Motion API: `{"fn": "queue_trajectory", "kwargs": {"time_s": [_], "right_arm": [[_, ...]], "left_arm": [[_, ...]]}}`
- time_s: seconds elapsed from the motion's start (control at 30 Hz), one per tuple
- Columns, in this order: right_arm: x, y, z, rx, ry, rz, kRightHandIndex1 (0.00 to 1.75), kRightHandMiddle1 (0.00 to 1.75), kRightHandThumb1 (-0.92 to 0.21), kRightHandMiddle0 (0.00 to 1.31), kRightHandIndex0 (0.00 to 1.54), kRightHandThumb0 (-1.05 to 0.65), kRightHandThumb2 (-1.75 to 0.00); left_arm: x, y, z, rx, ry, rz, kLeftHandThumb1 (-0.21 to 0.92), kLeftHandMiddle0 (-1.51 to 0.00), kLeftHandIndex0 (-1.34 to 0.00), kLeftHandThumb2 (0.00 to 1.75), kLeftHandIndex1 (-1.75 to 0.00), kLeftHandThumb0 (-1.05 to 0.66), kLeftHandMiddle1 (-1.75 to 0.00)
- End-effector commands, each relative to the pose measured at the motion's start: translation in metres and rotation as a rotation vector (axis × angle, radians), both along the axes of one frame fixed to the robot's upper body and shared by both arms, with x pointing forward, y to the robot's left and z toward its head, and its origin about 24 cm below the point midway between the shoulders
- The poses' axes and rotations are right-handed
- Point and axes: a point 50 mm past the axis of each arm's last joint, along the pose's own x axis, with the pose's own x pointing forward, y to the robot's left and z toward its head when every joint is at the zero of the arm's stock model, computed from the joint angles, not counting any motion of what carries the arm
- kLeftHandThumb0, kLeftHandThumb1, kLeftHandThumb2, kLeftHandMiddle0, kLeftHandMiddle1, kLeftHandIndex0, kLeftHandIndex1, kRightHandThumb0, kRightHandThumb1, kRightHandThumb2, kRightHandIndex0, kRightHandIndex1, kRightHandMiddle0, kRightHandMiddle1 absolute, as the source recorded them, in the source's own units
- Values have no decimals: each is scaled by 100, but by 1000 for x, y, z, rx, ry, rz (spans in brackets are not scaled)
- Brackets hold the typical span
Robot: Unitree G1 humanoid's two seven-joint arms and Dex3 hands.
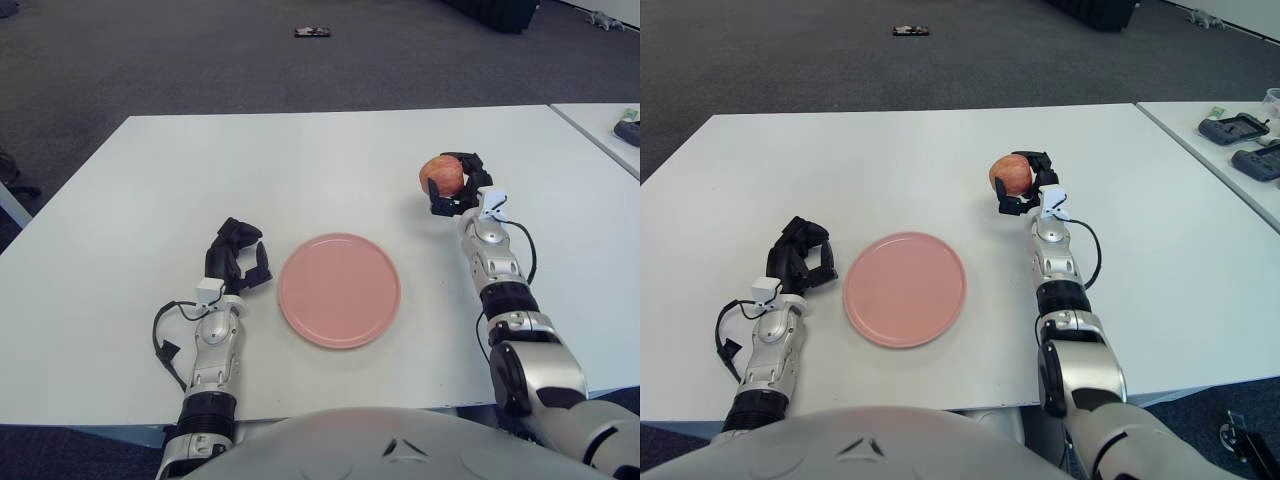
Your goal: Put the apple into the plate.
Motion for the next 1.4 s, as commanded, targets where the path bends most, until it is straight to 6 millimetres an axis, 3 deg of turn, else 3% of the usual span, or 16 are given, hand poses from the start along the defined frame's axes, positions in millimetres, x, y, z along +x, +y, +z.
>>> {"fn": "queue_trajectory", "kwargs": {"time_s": [0.0,0.27,0.63,1.37], "right_arm": [[-1,5,12,30,-41,44,175,175,-13,76,137,-55,-155],[-7,19,21,16,-99,215,175,175,-14,76,136,-54,-154],[-33,64,37,-143,-242,514,175,175,-3,86,140,-61,-167],[-57,88,45,-387,-224,945,175,175,-4,85,137,-60,-166]], "left_arm": [[-9,0,-15,-18,89,8,28,-122,-64,137,-175,-49,-175],[-8,1,-16,-15,98,12,29,-123,-64,136,-175,-49,-175],[-7,0,-16,-24,95,8,28,-127,-64,137,-175,-49,-175],[-7,-4,-15,-25,95,16,27,-127,-65,139,-175,-50,-175]]}}
